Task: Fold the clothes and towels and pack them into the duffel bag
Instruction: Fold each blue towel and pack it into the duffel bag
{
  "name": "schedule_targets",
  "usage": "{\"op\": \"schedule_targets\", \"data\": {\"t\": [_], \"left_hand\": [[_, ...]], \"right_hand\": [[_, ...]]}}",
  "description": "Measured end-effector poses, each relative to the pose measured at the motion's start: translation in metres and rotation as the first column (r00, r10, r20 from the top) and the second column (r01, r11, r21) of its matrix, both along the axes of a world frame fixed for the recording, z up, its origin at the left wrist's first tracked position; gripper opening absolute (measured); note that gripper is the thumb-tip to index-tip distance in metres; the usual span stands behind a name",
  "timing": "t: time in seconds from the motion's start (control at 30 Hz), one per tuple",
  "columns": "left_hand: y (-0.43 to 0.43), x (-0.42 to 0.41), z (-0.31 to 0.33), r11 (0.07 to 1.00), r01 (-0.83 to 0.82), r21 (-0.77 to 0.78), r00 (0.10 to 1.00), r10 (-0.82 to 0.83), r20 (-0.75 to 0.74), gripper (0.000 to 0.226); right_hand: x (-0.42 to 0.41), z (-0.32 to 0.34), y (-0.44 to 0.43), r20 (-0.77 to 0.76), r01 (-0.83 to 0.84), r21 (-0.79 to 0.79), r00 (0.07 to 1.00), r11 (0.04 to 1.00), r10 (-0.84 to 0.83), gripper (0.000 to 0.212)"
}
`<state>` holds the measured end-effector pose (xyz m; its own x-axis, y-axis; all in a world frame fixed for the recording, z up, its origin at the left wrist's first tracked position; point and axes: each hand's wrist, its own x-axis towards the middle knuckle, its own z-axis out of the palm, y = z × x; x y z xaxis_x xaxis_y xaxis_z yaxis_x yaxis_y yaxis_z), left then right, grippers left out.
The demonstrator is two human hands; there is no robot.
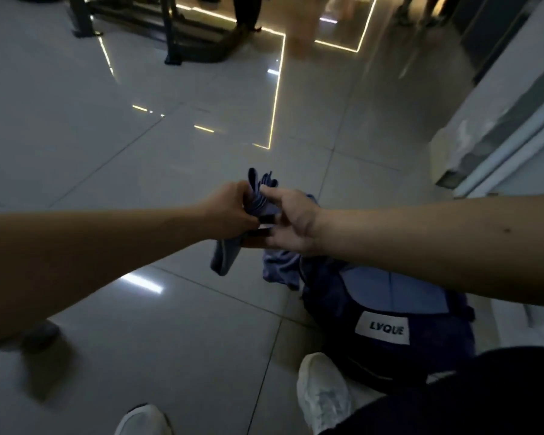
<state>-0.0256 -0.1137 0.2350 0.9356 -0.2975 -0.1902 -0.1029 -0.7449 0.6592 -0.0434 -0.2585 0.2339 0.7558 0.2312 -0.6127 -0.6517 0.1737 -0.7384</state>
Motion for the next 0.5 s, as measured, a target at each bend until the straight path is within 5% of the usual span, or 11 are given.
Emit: {"op": "schedule_targets", "data": {"t": [0.3, 0.5], "left_hand": [[-0.140, -0.048, -0.005, 0.981, 0.113, -0.155, 0.992, -0.121, -0.043, 0.044], [-0.189, -0.074, -0.027, 0.888, -0.002, -0.459, 0.895, -0.203, -0.396, 0.025]], "right_hand": [[-0.049, -0.002, -0.122, 0.041, 0.181, -0.120, 0.983, 0.976, -0.177, 0.041], [-0.075, -0.033, -0.181, 0.072, 0.321, -0.286, 0.947, 0.903, -0.314, 0.038]]}}
